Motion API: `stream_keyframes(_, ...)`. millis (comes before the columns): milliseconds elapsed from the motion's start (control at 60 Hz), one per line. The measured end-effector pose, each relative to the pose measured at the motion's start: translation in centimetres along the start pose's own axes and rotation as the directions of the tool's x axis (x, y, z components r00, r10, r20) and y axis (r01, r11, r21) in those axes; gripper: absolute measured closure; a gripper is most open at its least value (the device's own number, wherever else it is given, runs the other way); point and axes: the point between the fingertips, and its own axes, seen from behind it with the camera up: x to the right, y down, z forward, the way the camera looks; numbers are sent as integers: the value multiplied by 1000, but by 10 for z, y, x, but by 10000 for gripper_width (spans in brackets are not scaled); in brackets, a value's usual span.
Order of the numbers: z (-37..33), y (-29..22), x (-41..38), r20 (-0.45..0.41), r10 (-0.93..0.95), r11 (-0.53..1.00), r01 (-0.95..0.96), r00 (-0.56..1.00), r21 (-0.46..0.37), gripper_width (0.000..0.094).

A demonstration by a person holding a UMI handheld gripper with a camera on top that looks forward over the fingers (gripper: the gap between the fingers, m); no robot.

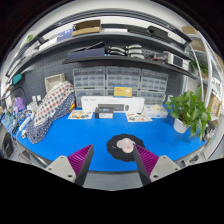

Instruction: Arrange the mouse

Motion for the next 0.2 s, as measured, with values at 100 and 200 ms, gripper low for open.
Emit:
stream_keyframes(100,-8,4,-5,3,7,1000,-7,1000,-2,136)
stream_keyframes(200,-11,8,-9,13,10,1000,-10,1000,-1,138)
